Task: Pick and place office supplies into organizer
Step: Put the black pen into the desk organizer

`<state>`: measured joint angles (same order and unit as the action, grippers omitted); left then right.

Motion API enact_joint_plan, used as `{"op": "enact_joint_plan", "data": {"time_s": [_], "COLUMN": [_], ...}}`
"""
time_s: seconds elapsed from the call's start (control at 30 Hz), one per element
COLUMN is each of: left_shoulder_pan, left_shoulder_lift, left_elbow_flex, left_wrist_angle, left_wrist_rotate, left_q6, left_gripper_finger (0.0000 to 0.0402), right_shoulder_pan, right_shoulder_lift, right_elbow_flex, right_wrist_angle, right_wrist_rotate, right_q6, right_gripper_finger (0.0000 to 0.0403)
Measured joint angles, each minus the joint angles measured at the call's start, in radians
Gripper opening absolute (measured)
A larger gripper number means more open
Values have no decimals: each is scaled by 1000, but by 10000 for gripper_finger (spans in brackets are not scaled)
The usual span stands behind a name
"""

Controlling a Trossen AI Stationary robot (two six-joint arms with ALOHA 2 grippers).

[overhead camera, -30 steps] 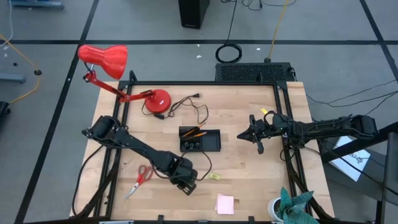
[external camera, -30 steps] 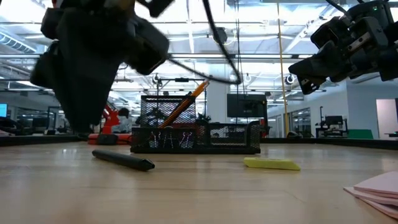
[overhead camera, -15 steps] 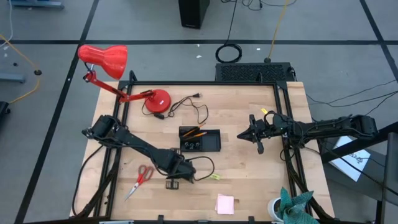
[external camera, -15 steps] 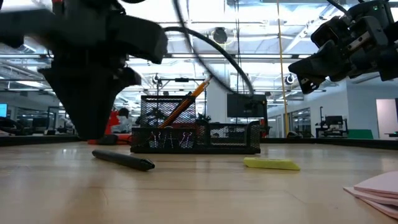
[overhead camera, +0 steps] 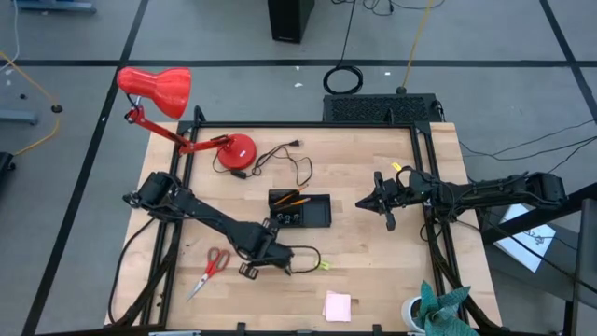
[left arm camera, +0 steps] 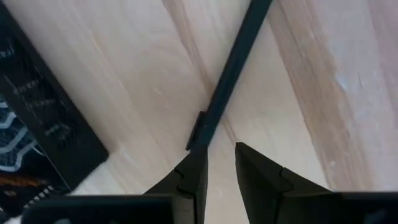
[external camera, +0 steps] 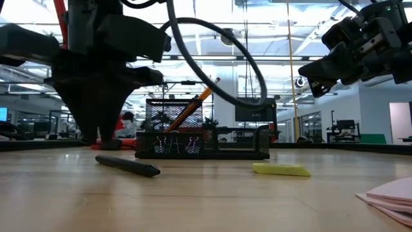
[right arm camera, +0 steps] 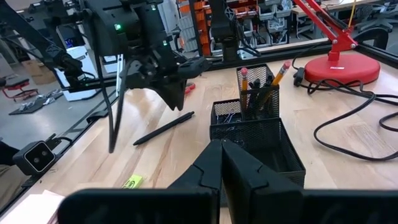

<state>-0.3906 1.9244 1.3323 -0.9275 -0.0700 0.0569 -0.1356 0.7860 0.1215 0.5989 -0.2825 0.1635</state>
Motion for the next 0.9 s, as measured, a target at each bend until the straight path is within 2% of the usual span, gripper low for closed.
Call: {"op": "enact_joint_plan", "data": {"time_s": [0.4,0.9], "left_shoulder_pan": [15,7], "left_shoulder_lift": [0,0], "left_elbow_flex": [0,-50], "left_wrist_angle": [154,216], "left_wrist_rotate": [48,67], "left_q6": [107,105], "left_gripper_finger": [88,88], "right_shoulder_pan": [0,0], "right_shoulder_lift": [0,0], "right_elbow_flex": [0,0], "right_wrist_angle": [-6,-6], "right_wrist_rotate": [1,1], "right_q6": [0,0], "right_gripper_finger": [4,4]}}
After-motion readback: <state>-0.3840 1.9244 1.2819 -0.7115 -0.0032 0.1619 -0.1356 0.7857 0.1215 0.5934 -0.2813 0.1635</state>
